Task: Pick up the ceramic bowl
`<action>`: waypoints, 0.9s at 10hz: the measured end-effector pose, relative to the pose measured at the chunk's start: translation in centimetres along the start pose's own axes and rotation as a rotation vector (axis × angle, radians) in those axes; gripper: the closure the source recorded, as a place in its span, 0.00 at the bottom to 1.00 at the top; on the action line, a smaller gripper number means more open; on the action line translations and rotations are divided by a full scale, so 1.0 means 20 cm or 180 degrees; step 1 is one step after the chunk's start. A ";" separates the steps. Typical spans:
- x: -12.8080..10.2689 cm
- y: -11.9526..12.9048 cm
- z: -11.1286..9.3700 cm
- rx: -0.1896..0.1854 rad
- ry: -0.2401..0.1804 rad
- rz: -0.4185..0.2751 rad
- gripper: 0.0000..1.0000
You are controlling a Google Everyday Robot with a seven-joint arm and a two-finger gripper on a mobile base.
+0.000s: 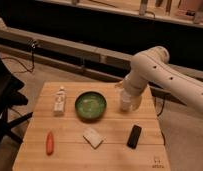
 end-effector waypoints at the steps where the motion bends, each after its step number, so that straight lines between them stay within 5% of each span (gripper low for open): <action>1: -0.08 -0.06 0.03 0.0013 -0.0101 -0.0211 0.20; 4: -0.17 -0.11 0.18 -0.0060 -0.0176 -0.0505 0.20; 9: -0.10 -0.12 0.45 -0.0166 -0.0213 -0.0285 0.20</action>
